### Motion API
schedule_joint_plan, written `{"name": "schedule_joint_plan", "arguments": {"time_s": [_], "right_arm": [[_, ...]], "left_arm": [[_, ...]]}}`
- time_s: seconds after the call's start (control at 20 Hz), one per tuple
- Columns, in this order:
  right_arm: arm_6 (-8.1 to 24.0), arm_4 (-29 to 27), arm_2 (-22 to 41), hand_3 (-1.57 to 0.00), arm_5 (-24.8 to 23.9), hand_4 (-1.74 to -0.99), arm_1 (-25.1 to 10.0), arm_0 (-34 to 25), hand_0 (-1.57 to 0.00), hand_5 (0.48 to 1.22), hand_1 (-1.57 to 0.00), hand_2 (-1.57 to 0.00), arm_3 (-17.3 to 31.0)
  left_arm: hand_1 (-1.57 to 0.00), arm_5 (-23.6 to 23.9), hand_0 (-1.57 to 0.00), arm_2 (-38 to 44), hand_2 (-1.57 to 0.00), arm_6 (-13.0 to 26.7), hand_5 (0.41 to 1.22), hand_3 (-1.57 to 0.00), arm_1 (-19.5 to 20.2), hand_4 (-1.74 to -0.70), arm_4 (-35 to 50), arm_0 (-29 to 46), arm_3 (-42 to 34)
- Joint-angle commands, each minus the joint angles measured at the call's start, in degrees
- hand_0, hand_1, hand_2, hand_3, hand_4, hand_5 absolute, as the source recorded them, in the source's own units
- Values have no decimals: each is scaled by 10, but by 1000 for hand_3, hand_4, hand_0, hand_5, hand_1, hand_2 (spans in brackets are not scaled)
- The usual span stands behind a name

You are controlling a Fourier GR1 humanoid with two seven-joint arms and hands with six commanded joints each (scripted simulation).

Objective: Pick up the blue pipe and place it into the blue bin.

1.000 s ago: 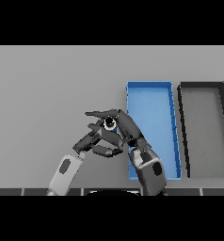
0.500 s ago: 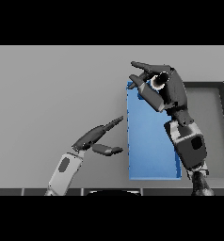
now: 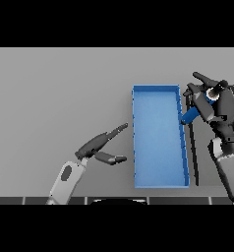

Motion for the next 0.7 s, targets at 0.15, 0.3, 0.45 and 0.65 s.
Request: {"name": "schedule_joint_plan", "arguments": {"time_s": [0.15,0.3,0.45,0.65], "right_arm": [[-1,8,13,-1571,-33,-1741,9,136,-1571,1221,-1571,-1571,-45],[0,9,32,-1571,-78,-1741,16,218,-1571,1221,-1571,-1571,-50],[0,9,82,-1571,-151,-1741,-15,275,-1571,1221,-1571,-1571,-52],[0,7,162,-1255,-246,-1741,-46,306,-1571,1221,-1571,-1571,-47]], "left_arm": [[1,4,1,-1,1,9,422,1,-5,-875,4,2,-7],[1,3,1,2,1,12,425,1,-1,-879,12,4,-7],[1,2,1,-5,1,15,427,1,-1,-882,11,9,-11],[1,2,1,-3,1,13,420,1,4,-887,15,6,-12]]}}
